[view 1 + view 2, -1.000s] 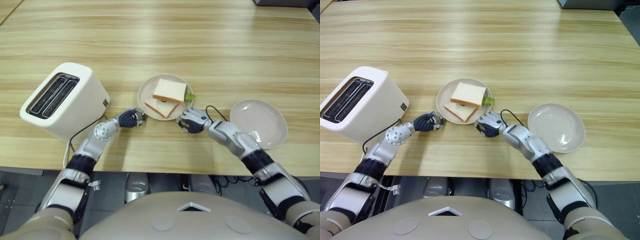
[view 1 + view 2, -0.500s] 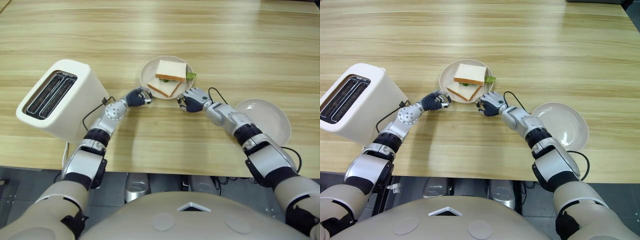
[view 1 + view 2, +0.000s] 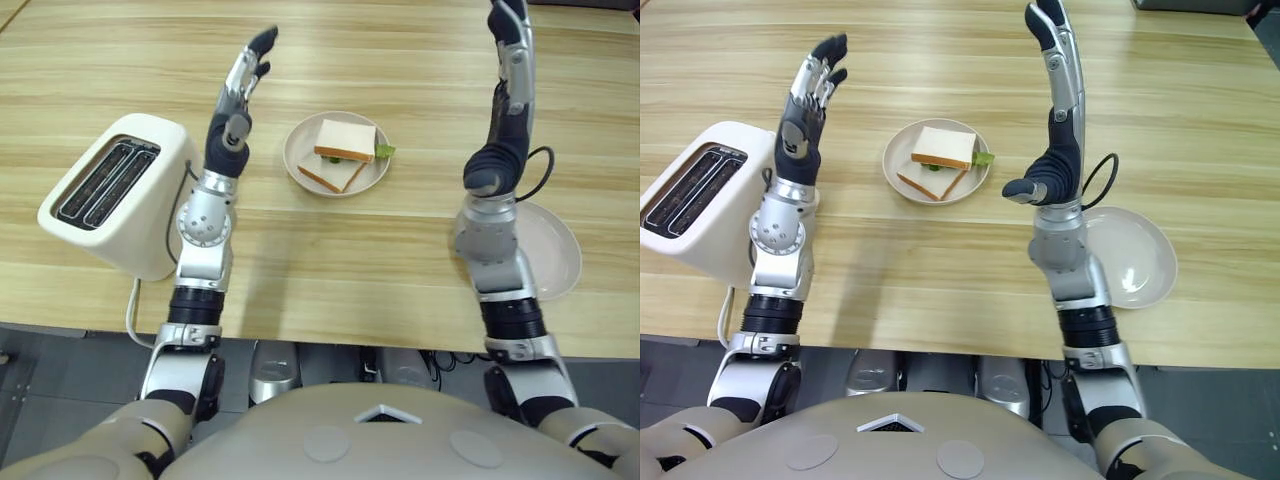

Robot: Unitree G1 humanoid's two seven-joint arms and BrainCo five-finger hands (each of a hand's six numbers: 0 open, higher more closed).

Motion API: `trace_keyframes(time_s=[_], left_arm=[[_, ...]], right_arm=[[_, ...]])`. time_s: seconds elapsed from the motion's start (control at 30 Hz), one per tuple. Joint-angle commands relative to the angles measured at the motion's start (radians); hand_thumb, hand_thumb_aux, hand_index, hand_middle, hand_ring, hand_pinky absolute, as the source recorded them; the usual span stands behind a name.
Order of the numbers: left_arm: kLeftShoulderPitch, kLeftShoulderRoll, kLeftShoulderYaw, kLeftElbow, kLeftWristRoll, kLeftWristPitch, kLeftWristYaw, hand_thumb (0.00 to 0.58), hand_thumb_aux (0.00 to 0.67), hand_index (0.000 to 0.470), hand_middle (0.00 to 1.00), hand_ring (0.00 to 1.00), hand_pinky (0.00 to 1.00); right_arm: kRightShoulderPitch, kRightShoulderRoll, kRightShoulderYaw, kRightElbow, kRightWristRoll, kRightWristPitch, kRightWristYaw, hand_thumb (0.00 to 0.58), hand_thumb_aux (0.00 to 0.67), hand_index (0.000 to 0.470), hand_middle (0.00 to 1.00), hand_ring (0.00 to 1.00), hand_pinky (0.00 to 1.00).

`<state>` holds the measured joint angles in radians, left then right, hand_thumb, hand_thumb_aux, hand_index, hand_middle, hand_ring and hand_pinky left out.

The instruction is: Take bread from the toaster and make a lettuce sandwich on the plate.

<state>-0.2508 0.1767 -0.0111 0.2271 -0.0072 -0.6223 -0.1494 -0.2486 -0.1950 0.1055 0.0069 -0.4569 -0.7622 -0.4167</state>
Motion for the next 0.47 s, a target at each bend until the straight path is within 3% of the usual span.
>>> trace_keyframes(time_s=[0.03,0.2,0.33,0.47], left_arm=[[0.049,0.003,0.035,0.145,-0.004,-0.072,0.009,0.000,0.000,0.000,0.00,0.00,0.00],[0.038,0.013,0.084,0.187,-0.065,-0.099,-0.009,0.000,0.000,0.000,0.00,0.00,0.00],[0.047,0.021,0.106,0.181,-0.011,-0.138,0.028,0.000,0.000,0.000,0.00,0.00,0.00],[0.072,0.029,0.102,0.168,0.037,-0.170,0.042,0.000,0.000,0.000,0.00,0.00,0.00]], right_arm=[[0.023,0.021,0.016,0.109,-0.044,-0.045,-0.020,0.000,0.000,0.000,0.00,0.00,0.00],[-0.017,-0.032,-0.040,0.149,-0.071,-0.129,-0.049,0.000,0.000,0.000,0.00,0.00,0.00],[-0.040,-0.035,-0.086,0.196,0.077,-0.109,-0.010,0.000,0.000,0.000,0.00,0.00,0.00],[0.019,-0.006,-0.065,0.143,0.105,-0.090,0.044,0.000,0.000,0.000,0.00,0.00,0.00]])
